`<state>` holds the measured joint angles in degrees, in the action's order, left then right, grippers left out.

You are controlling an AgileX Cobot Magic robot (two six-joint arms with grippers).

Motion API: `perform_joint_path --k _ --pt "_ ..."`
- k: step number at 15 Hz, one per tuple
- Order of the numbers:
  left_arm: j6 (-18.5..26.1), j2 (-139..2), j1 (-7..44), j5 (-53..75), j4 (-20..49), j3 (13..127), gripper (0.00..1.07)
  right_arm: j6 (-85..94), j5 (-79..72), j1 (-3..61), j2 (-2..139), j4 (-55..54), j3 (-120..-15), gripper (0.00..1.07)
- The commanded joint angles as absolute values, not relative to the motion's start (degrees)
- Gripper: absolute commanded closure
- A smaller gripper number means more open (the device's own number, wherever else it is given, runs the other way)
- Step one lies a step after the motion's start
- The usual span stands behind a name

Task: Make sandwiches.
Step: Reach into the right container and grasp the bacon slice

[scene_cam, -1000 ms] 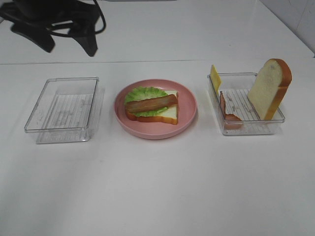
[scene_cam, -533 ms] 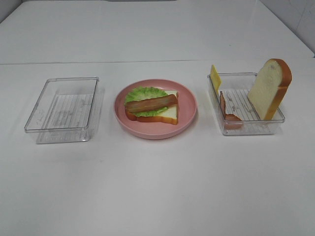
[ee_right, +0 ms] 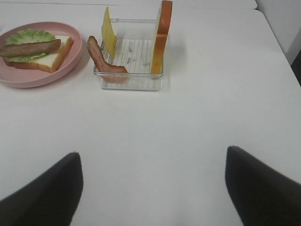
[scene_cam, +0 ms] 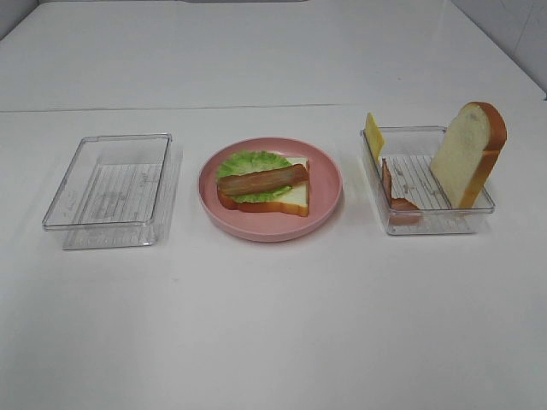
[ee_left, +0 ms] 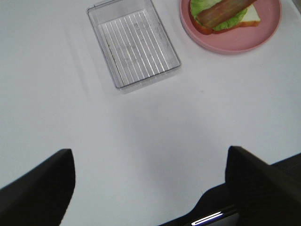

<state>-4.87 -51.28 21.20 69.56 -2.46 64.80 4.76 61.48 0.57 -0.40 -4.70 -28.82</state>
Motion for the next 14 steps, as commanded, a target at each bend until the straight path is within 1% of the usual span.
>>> perform_joint_path --k 1,2,3,4,8,10,11,14 --pt "-4.41 -41.31 21.14 73.51 -2.41 57.24 0.24 5.21 60.79 0.63 -1.09 -4.81 -28.88 0.29" --pt "-4.01 -37.13 21.14 73.11 -2.41 54.43 0.24 5.21 60.79 0.63 -1.09 -4.81 -28.88 0.29" --pt "-1.6 -27.44 21.14 72.54 -2.41 48.47 0.24 5.21 60.79 0.63 -1.09 -4.81 -28.88 0.29" --pt "-1.2 -25.55 21.14 72.54 -2.41 47.44 0.24 5.21 60.79 0.63 -1.09 -4.81 -28.88 0.29" --pt "-0.97 -8.14 21.14 71.96 -2.41 40.05 0.24 5.21 60.79 0.63 -1.09 -4.81 -28.88 0.29" --pt "-0.97 -2.92 21.14 71.1 -2.41 38.1 0.24 5.21 60.73 0.63 -0.74 -4.7 -28.93 0.29" --pt "-1.03 2.12 21.14 71.05 -2.86 35.75 0.24 5.21 59.36 0.63 1.78 -4.47 -29.85 0.3" --pt "-1.43 1.49 21.14 69.39 -3.27 34.21 0.24 5.21 54.89 0.63 11.12 -5.16 -32.37 0.31"
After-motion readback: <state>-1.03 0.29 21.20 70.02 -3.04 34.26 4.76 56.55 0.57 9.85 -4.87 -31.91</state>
